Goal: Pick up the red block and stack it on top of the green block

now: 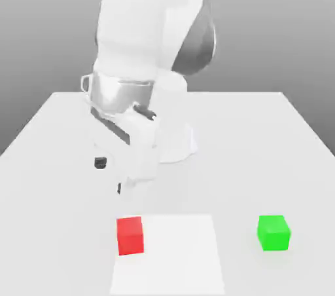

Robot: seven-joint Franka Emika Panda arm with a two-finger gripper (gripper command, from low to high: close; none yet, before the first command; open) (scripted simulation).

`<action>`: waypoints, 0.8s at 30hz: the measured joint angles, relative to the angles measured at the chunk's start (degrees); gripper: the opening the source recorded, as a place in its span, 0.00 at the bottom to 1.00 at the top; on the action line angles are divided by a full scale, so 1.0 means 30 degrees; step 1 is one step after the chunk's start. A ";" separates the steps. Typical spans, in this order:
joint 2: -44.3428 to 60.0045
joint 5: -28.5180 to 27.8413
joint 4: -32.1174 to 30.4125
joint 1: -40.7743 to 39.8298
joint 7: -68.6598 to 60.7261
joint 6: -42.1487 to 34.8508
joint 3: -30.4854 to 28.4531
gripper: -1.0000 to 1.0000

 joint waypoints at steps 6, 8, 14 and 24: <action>0.2529 0.2503 -0.1518 -0.0357 0.2392 0.1968 0.0036 0.50; 0.3238 0.2355 -0.1475 -0.0384 0.2784 0.2581 0.0029 0.50; 0.5599 0.0533 -0.1109 0.0389 0.4232 0.4512 -0.1152 0.50; 0.6945 -0.0504 -0.0968 0.1288 0.4969 0.5635 -0.2292 0.00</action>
